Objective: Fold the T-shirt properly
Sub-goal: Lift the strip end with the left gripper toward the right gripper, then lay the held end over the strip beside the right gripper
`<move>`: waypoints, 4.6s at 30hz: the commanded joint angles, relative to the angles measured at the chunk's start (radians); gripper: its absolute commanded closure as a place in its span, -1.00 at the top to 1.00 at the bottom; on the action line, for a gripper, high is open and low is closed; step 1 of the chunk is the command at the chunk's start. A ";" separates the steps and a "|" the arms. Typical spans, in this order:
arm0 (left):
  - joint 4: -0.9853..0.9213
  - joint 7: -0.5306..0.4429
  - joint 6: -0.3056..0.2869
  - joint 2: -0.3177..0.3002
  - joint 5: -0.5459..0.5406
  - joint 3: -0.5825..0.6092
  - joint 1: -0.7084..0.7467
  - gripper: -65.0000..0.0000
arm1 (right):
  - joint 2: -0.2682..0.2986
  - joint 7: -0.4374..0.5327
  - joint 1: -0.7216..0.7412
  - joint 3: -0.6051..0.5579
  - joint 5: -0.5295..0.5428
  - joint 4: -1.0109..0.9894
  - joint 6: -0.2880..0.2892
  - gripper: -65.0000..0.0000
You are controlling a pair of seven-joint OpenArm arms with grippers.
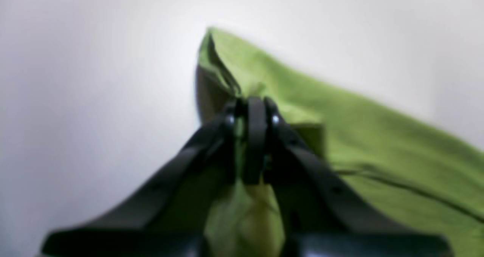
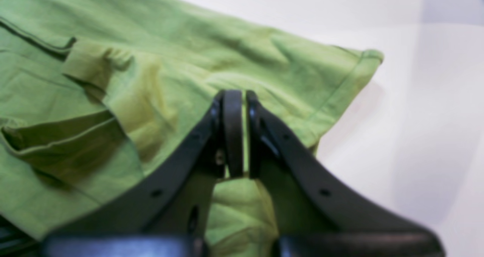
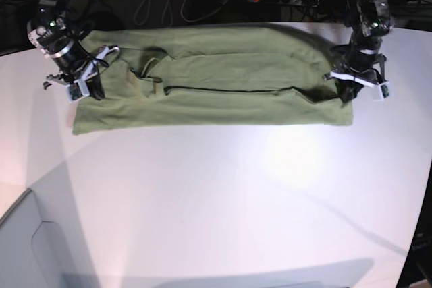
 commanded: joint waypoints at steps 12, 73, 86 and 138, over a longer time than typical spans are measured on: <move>0.141 -0.018 -0.005 0.127 0.200 0.104 0.015 -1.00 | 0.008 0.026 0.003 0.005 0.015 0.024 0.010 -0.98; -0.126 -0.014 -0.003 0.302 0.533 0.925 -0.214 0.08 | 0.028 0.026 -0.006 0.005 0.015 0.026 0.010 -0.98; 0.065 -0.014 -0.005 0.202 0.533 0.661 -0.074 0.13 | 0.028 0.024 0.002 0.005 0.015 0.026 0.010 -0.98; -0.112 -0.012 -0.005 0.110 0.149 0.857 -0.143 0.13 | 0.026 0.024 -0.024 0.005 0.015 0.054 0.010 -0.98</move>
